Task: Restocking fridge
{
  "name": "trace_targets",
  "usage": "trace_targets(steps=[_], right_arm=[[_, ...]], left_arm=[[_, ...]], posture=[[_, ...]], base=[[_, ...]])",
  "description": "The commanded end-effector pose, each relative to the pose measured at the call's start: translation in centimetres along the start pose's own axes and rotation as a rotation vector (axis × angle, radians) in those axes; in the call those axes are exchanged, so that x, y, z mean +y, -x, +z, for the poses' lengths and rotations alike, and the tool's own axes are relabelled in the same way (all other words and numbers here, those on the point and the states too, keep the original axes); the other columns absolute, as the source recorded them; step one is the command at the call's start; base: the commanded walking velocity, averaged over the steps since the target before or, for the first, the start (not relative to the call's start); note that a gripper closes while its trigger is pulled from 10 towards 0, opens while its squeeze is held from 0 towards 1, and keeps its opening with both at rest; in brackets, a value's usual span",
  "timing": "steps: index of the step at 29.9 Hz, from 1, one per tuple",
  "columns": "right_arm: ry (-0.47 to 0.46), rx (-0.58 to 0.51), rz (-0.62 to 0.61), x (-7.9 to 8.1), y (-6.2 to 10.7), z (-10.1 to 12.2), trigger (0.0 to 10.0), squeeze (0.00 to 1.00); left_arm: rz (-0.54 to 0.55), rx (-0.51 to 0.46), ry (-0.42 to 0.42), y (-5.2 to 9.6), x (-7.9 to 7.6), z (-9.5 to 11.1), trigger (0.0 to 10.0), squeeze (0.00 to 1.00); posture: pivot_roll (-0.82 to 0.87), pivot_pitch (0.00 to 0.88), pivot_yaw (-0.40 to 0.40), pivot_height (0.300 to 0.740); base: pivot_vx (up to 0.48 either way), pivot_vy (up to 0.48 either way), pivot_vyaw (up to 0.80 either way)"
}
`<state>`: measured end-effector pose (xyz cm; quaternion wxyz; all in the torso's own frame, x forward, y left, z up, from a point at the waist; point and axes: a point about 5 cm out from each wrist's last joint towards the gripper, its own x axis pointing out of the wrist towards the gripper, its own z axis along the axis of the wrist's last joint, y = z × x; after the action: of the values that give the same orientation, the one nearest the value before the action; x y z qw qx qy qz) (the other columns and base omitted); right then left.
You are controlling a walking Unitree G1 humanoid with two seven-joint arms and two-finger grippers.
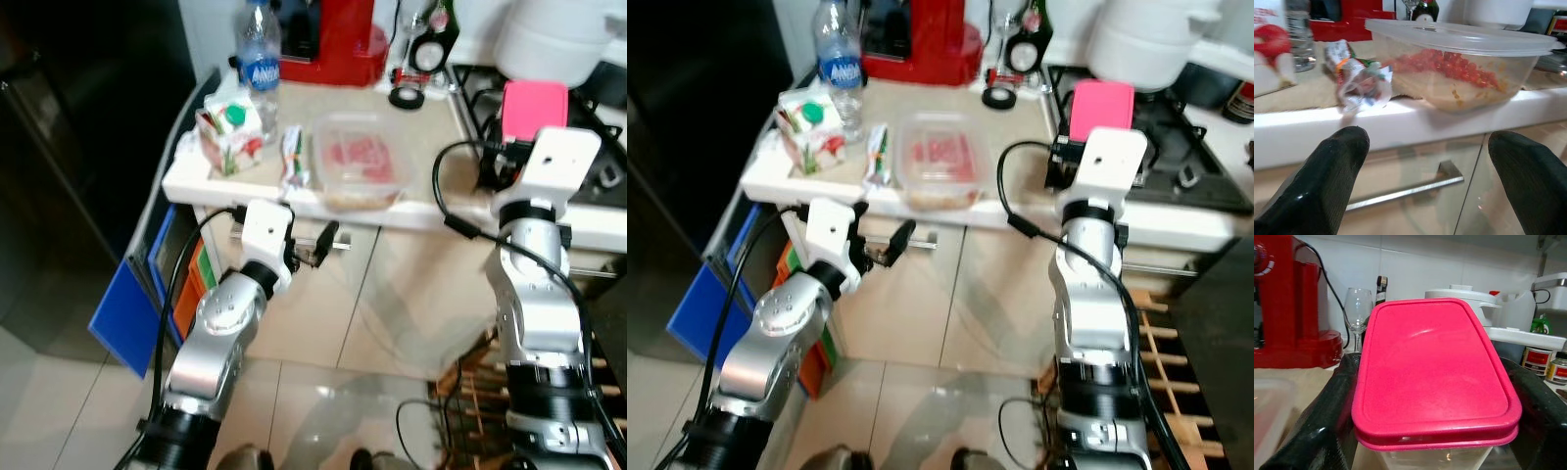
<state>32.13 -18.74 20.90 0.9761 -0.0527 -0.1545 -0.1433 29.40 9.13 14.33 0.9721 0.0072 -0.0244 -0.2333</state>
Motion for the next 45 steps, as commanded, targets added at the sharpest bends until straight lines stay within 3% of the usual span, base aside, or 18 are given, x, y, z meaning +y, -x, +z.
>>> trace_targets(steps=[1, 26, 33, 36, 45], right_arm=[[-0.006, -0.014, 0.002, -0.2, -0.2, 0.1, 0.0, 0.05], [0.014, 0.008, 0.014, 0.0, -0.2, -0.9, 0.0, 0.05], [0.016, 0.018, 0.018, 0.0, -0.1, -1.3, 0.0, 0.05], [0.016, 0.029, 0.013, -0.1, -0.2, -1.6, 0.0, 0.06], [0.014, 0.039, 0.012, -0.1, -0.4, -2.0, 0.0, 0.06]], left_arm=[[-0.013, -0.017, -0.010, -0.3, -0.1, 0.4, 10.0, 0.00], [-0.041, -0.015, -0.026, -0.4, 0.2, 0.3, 10.0, 0.00], [-0.096, -0.049, -0.039, 0.0, -0.6, 0.5, 10.0, 0.00], [-0.134, -0.066, 0.024, 0.4, -1.0, 0.7, 10.0, 0.00], [-0.207, -0.105, 0.036, 1.1, -1.9, 1.4, 10.0, 0.00]], posture=[[-0.01, 0.000, -0.035, 0.740], [0.00, 0.000, -0.033, 0.740], [-0.01, 0.000, -0.027, 0.740], [-0.01, 0.000, -0.028, 0.740], [0.01, 0.000, -0.028, 0.740]], base=[[-0.262, 0.000, 0.00], [-0.252, 0.000, 0.00], [0.000, 0.000, 0.00], [0.000, -0.480, 0.00], [0.000, -0.480, 0.00]])
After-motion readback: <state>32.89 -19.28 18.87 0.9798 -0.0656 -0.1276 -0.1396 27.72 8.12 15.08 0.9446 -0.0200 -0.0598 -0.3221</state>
